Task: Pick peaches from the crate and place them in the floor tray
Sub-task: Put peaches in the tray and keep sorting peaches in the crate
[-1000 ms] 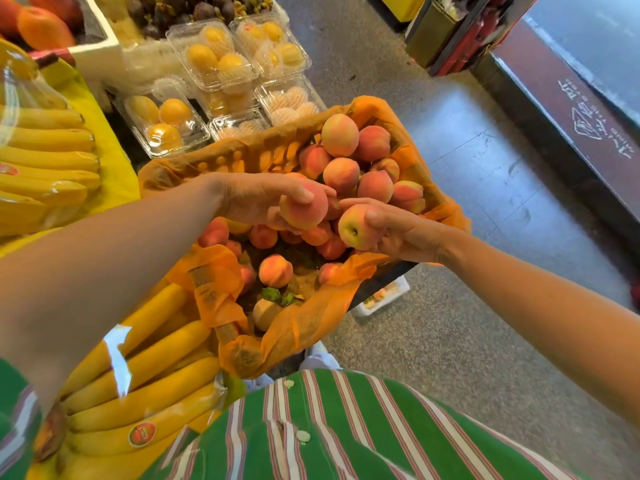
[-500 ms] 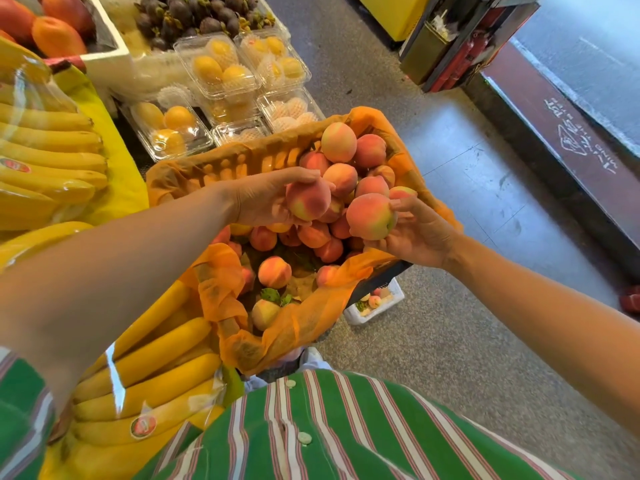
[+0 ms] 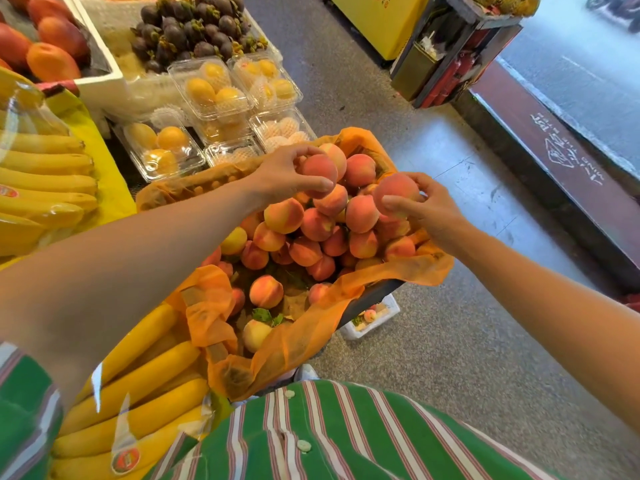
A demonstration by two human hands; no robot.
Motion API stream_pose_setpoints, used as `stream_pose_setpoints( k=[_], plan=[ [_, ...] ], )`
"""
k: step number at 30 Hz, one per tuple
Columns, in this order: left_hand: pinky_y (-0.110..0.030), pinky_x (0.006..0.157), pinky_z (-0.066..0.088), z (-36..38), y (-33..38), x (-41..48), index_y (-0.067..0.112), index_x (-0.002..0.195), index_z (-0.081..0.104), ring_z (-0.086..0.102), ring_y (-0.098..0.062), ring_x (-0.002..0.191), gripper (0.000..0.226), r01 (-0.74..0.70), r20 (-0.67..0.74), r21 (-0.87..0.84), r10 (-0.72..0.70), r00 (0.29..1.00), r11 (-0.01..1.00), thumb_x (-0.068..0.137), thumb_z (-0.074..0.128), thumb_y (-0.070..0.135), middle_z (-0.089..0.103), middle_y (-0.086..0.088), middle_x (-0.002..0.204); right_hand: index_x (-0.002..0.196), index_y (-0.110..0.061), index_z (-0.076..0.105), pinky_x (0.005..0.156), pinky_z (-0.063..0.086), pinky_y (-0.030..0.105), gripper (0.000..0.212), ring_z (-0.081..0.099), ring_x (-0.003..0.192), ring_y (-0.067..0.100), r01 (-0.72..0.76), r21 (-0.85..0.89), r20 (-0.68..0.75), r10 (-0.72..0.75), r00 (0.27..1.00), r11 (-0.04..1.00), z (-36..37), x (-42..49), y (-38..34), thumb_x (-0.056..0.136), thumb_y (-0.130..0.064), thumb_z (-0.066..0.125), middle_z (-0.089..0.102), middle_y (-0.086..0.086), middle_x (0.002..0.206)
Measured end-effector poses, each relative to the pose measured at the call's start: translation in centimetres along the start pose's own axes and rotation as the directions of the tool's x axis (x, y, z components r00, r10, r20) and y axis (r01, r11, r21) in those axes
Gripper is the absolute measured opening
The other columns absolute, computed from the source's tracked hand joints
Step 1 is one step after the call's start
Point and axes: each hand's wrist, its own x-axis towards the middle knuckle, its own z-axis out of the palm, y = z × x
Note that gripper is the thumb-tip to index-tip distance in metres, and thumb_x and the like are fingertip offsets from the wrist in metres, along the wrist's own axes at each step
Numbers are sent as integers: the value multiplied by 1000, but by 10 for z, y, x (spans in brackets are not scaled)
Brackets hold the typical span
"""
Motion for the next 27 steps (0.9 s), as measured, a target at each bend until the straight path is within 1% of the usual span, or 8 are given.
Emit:
stream_pose_setpoints(
  k=[4,6,9,12,17,19,23,27],
  plan=[
    [-30,84,47,16,7,24,11,121,58,55,-18,97,67,-206,-3,254,214,977,945,63,76,39,55,-3,105,124,-18,57,77,53,28,61,59,96,16,96,-196,-97,-116,988,976,-5,17,9,70,-23,85,60,2,111],
    [-29,87,43,27,12,34,9,124,55,52,-20,102,70,-260,20,349,271,962,900,63,72,39,55,-8,113,125,-16,54,83,52,34,65,59,101,20,129,-256,-111,-162,981,958,-6,26,16,69,-22,86,57,0,113],
    [-37,90,45,43,15,51,8,120,56,55,-24,106,67,-308,48,469,325,945,827,61,67,37,58,-12,114,123,-15,54,86,52,34,65,60,102,19,174,-332,-89,-215,973,927,-8,38,26,68,-25,87,59,-2,114],
    [-41,88,44,52,14,67,9,115,58,56,-27,104,63,-355,129,572,346,929,740,60,63,40,61,-11,111,122,-13,54,89,50,33,65,59,104,18,215,-366,-42,-247,968,905,-10,48,35,68,-27,87,62,2,116],
    [-31,89,37,56,1,78,11,119,58,55,-28,107,54,-424,239,637,358,903,644,71,70,32,61,-10,114,124,-14,53,88,47,26,64,57,107,15,214,-344,-8,-231,973,914,-13,55,41,71,-39,77,59,-2,115],
    [-34,93,39,55,2,78,11,122,58,55,-29,109,56,-450,265,667,376,888,594,72,66,37,62,-10,116,127,-16,51,87,45,25,65,55,107,14,223,-342,31,-227,973,913,-14,55,41,72,-43,72,57,-4,116],
    [-43,95,41,52,2,76,15,130,54,53,-31,113,68,-469,324,741,356,876,480,71,58,49,60,-10,120,131,-15,48,88,44,28,61,53,112,16,239,-368,76,-227,971,899,-17,56,41,80,-33,76,55,1,125],
    [-47,102,37,52,-2,73,18,139,45,47,-33,124,76,-452,335,775,319,886,441,72,73,41,52,-12,133,135,-14,45,93,44,30,65,51,117,18,225,-382,99,-202,974,896,-18,55,40,80,-29,77,53,5,131]
  ],
)
